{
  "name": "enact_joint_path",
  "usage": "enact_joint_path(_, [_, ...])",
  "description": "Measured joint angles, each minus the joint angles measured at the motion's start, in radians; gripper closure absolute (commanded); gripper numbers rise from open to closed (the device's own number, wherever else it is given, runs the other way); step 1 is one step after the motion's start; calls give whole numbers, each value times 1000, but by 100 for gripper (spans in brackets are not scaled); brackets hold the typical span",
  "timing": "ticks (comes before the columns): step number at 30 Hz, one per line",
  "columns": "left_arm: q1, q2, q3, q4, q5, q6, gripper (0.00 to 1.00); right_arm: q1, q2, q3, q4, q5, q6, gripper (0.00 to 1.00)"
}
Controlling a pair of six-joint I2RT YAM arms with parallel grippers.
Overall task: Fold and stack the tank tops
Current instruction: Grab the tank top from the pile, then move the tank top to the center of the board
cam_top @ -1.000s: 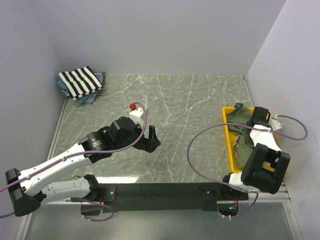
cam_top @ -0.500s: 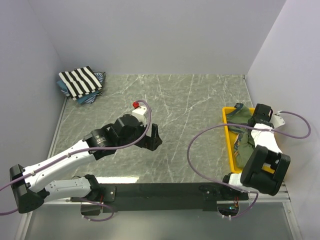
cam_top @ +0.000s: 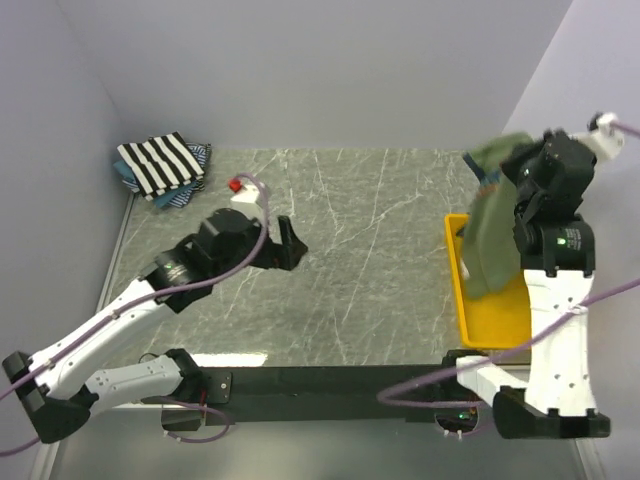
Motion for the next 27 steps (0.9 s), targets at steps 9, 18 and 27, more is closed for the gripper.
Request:
enact_joint_path(9, [166,-131,51,-1,-43,0,1,372,143,510,8,-109,-115,100])
enact_joint_path(18, [203,-180,52,0,-110,-27,1,656,195,502,69,-288,-95,68])
enact_joint_path(27, [217,-155,-87,24,-50,-91,12,676,192,63,64,-148,-61,45])
